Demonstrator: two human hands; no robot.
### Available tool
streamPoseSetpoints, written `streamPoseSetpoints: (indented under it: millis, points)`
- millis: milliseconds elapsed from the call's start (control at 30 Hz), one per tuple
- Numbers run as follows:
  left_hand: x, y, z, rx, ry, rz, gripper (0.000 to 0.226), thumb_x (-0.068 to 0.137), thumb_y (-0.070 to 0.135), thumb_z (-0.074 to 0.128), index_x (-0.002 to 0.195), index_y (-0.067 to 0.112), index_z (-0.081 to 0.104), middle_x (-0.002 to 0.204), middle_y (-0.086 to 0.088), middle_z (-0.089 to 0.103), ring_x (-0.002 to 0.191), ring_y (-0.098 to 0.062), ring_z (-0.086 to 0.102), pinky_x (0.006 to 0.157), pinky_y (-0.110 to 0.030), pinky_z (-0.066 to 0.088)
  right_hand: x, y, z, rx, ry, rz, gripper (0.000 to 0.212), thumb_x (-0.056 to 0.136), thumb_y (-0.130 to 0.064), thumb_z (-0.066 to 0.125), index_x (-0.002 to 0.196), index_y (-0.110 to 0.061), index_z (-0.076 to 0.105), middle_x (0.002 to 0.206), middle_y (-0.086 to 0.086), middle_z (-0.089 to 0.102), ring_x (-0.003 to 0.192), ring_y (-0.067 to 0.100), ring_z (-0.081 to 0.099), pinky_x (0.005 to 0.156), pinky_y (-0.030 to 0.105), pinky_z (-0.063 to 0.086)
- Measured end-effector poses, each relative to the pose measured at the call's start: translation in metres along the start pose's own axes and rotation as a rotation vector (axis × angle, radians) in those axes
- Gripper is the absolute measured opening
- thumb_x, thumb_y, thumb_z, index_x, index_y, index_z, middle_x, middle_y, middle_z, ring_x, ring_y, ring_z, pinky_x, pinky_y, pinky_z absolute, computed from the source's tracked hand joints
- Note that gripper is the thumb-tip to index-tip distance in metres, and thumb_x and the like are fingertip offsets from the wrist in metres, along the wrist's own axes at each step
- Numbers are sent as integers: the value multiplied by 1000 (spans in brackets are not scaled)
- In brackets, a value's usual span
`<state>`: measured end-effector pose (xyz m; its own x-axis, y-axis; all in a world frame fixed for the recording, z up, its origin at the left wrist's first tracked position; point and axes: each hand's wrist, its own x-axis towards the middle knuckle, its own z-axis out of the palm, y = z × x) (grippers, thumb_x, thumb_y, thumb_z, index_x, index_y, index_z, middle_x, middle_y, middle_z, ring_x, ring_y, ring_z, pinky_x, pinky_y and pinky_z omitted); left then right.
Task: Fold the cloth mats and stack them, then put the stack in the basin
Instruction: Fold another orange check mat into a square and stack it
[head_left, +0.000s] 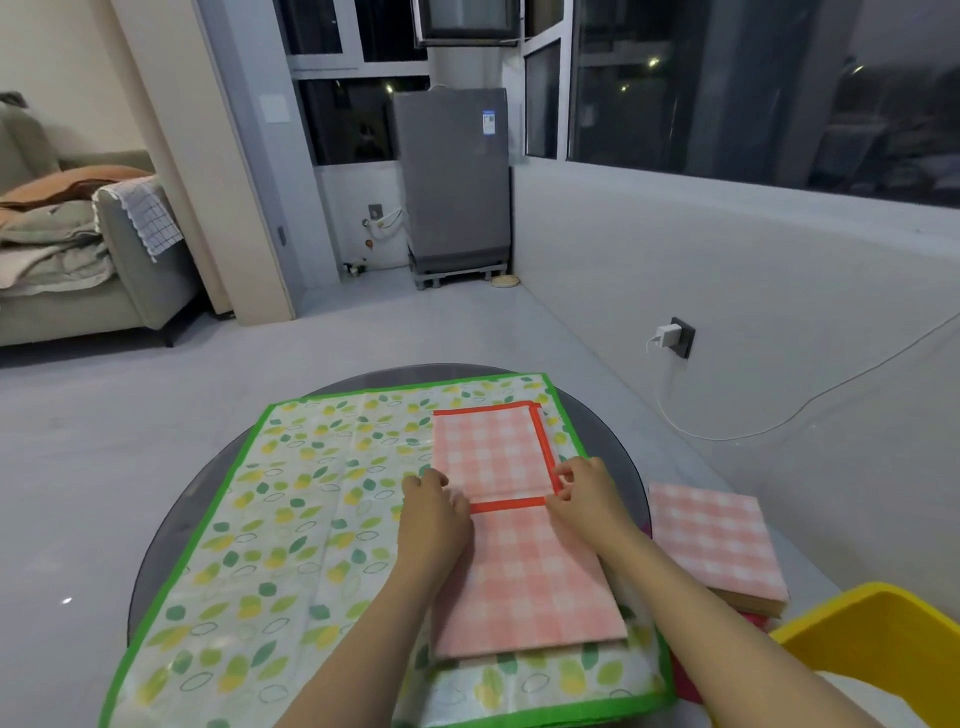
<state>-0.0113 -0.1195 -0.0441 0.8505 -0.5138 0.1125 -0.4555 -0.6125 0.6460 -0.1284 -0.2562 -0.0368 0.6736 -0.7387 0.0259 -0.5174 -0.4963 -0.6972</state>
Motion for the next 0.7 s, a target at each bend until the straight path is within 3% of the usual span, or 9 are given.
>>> streamPoseSetpoints:
  millis: [133,200,300,367,467,533,600,700]
  points:
    - [19,-1,5,-28,50,-186,33,95,22,50,120,1,47,124,-19,43,89,-31,58,69,-28,38,16,1,-2,34,90,122,32,87,-19,64,113,-1,59,115,13,55,91,24,58,72,24,42]
    - [32,-4,9,-23,47,-249,31,94,26,51,112,1,50,117,-18,53,91,-30,59,67,-30,39,24,1,0,89,117,160,23,85,-15,65,97,5,63,97,19,67,79,31,65,67,34,51]
    - [45,-9,15,-25,41,-309,31,91,30,55,103,2,53,102,-15,63,88,-29,61,61,-31,39,34,1,3,138,145,227,15,83,-11,67,78,3,63,77,24,70,58,31,63,65,44,57]
    - [49,-12,17,-37,54,-327,26,89,28,59,93,2,57,85,-13,64,77,-27,61,51,-29,34,37,1,4,136,132,252,16,83,-11,68,79,5,66,72,20,69,51,25,58,62,38,57]
    - [52,-14,15,-77,62,-322,30,86,22,62,62,11,48,52,-4,46,49,-20,45,46,-26,31,41,3,3,153,113,279,14,83,-11,68,80,2,69,61,11,64,41,14,53,47,24,48]
    - [52,-14,13,-146,50,-347,26,86,24,63,67,9,52,59,-3,59,58,-21,56,56,-28,44,42,2,3,130,103,285,14,83,-12,68,75,-1,71,56,6,61,44,14,54,46,20,44]
    - [49,-12,11,-250,57,-377,16,86,25,63,78,12,56,64,-4,68,68,-23,66,67,-33,51,44,0,4,107,98,293,15,82,-10,66,72,-1,72,61,10,66,56,21,63,54,25,51]
    - [44,-12,9,-378,58,-401,15,86,25,63,78,16,54,59,-3,68,62,-22,66,69,-34,53,43,0,4,97,112,292,20,83,-4,58,70,1,72,69,14,71,69,27,69,61,30,56]
